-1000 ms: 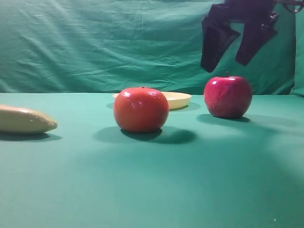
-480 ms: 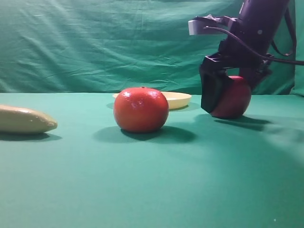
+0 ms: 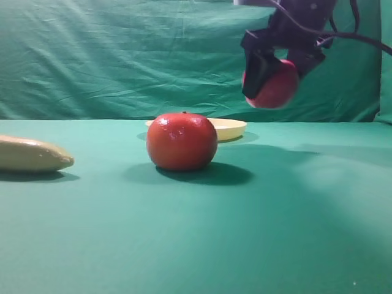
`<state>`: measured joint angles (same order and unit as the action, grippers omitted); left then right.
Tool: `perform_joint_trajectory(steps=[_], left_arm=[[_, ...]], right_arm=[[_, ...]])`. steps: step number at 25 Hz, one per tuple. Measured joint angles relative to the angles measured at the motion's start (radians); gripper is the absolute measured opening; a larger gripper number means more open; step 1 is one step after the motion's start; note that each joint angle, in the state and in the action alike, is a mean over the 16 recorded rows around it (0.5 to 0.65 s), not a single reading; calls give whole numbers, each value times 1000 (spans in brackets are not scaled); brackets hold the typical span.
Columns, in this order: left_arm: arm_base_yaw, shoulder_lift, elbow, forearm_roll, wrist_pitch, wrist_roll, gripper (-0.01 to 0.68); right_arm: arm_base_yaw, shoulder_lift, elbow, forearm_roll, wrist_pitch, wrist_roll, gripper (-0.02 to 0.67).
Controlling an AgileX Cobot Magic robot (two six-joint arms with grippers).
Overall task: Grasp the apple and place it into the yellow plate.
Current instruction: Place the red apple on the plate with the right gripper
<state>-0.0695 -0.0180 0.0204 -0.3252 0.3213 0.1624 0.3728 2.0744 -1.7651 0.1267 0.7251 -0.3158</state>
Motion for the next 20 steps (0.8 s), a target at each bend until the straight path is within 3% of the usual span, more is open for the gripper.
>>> perform_joint_trajectory(steps=[9, 20], left_arm=[[0, 0, 0, 0, 0, 0, 157], [0, 0, 0, 0, 0, 0, 157]], right_arm=[[53, 187, -217, 41, 76, -21, 510], [97, 271, -257, 45, 74, -42, 535]])
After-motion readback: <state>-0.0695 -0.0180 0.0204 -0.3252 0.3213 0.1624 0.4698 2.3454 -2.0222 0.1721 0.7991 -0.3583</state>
